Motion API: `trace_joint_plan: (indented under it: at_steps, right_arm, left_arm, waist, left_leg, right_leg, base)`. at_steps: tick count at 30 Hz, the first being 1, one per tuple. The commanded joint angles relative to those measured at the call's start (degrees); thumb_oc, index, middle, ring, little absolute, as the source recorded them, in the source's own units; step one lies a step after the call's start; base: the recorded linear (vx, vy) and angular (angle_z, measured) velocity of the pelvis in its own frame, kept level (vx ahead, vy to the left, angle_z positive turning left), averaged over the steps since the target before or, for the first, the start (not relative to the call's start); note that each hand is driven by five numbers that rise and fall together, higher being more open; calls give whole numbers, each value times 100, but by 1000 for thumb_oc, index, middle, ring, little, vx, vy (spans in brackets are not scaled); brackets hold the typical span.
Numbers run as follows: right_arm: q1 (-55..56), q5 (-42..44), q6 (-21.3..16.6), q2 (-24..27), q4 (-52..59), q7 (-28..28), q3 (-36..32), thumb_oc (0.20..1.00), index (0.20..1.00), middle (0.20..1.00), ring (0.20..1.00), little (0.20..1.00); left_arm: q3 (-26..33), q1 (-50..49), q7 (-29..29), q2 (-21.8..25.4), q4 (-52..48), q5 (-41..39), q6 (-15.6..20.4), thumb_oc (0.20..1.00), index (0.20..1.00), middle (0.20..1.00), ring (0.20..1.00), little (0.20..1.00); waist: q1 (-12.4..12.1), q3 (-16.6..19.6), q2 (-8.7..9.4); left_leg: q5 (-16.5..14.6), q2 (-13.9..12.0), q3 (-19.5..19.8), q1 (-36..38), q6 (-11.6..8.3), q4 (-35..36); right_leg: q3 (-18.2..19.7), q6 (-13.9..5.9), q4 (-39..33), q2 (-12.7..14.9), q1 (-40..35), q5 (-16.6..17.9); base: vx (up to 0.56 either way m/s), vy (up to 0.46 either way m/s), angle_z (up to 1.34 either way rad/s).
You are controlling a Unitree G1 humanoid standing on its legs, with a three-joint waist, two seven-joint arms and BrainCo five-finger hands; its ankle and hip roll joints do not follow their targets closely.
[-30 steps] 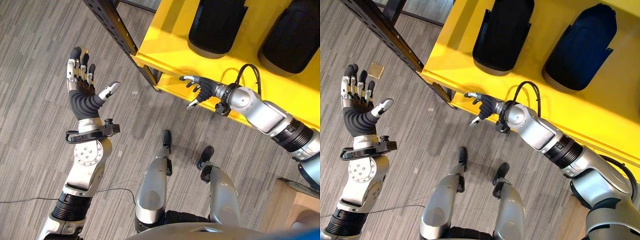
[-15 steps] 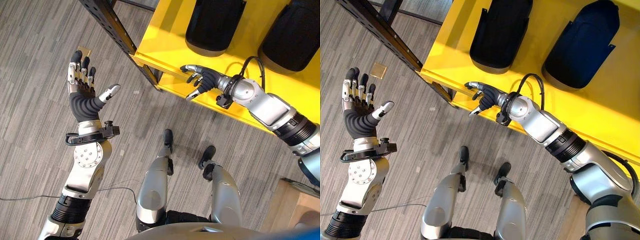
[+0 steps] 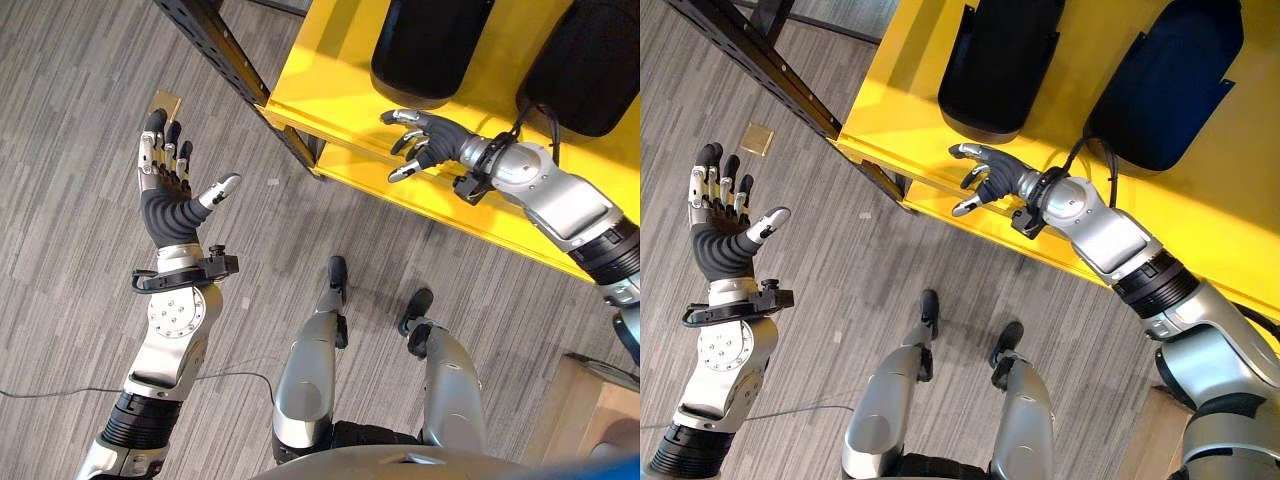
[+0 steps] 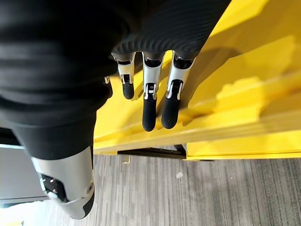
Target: Move parts from the plastic box to the shelf.
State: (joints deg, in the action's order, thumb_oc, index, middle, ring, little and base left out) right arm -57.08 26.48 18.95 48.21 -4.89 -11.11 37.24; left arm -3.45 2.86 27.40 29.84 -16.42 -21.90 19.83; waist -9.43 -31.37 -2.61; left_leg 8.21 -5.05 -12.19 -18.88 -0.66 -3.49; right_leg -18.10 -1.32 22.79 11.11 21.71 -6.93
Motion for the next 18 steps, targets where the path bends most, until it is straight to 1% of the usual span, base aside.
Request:
trace_joint_plan:
  at_steps: [1, 3, 5, 18]
  right_arm:
    - [-396, 560, -447, -13, 2, -3, -223, 1000, 1000, 1000, 1000, 1000]
    - [-327, 692, -477, 22, -97, -107, -384, 1000, 1000, 1000, 1000, 1000]
    - [-227, 664, -380, 31, -102, -188, -541, 1000, 1000, 1000, 1000, 1000]
    - [-293, 326, -318, 114, -491, -528, -507, 1000, 1000, 1000, 1000, 1000]
  left_arm:
    - [2, -195, -21, 204, -199, -108, 492, 1000, 1000, 1000, 1000, 1000]
    - [53, -244, -81, 196, -184, -184, 530, 1000, 1000, 1000, 1000, 1000]
    - [65, -277, -129, 203, -169, -233, 577, 1000, 1000, 1000, 1000, 1000]
    - [108, -388, -213, 259, -135, -377, 646, 1000, 1000, 1000, 1000, 1000]
  waist:
    - [-37, 158, 55]
    - [-21, 158, 24]
    - [-3, 158, 0]
    - [-22, 158, -54]
  left_leg:
    - [-437, -138, 238, 2, -261, -410]
    - [-448, -139, 232, -10, -252, -437]
    - [-456, -137, 219, -16, -248, -458]
    - [-480, -121, 245, -47, -221, -530]
  right_leg:
    - [195, -490, -560, 68, -87, 473]
    - [207, -475, -529, 83, -68, 453]
    - [212, -473, -496, 103, -48, 443]
    - [244, -461, -418, 140, -16, 425]
  base:
    - [0, 0, 0]
    - [12, 14, -2]
    - [20, 18, -6]
    - [2, 2, 0]
